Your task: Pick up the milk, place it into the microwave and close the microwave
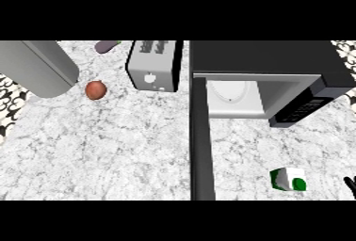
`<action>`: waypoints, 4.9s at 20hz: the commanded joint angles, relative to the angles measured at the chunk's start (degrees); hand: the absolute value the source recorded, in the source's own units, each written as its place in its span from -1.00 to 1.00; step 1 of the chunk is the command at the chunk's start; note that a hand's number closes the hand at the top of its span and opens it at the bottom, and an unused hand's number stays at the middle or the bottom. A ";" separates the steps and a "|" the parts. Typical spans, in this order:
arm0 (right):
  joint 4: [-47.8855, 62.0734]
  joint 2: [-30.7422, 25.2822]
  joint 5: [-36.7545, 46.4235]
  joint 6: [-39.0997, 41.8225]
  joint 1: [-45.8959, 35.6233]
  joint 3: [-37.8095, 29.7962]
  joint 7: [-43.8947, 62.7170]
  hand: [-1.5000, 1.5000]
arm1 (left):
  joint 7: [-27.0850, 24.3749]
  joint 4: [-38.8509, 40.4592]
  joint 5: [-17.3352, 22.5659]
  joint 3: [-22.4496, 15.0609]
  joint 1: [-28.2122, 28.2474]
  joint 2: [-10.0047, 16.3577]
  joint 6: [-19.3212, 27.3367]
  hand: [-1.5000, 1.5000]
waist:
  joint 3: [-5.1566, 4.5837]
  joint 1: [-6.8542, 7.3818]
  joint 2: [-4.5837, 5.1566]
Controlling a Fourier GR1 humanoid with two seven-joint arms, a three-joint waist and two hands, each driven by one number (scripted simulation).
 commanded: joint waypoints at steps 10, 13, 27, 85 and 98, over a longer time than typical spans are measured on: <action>16.76 -0.58 15.41 -8.76 -12.82 2.66 -6.82 -1.00 | -7.60 1.71 7.19 7.46 6.76 2.72 -7.69 -1.00 | -0.01 0.01 0.13; 25.18 -1.38 16.95 -11.44 -14.31 0.46 -12.13 -1.00 | -13.47 3.69 6.00 8.25 11.20 2.54 -10.22 -1.00 | 0.02 0.51 0.00; 50.42 -8.27 21.21 -14.16 -26.74 0.75 -21.67 -1.00 | -15.72 4.15 6.49 10.25 13.48 0.91 -13.54 -1.00 | 0.04 0.31 0.19; 66.42 -2.13 28.63 -42.18 -56.34 6.90 -13.16 1.00 | -12.79 12.03 12.67 20.45 7.81 -0.30 -21.03 -1.00 | -0.04 -0.30 0.14; 85.70 -5.44 32.60 -51.12 -78.46 2.99 -3.22 1.00 | -6.03 14.56 16.51 24.01 -0.22 2.36 -21.49 -1.00 | 0.05 1.98 1.35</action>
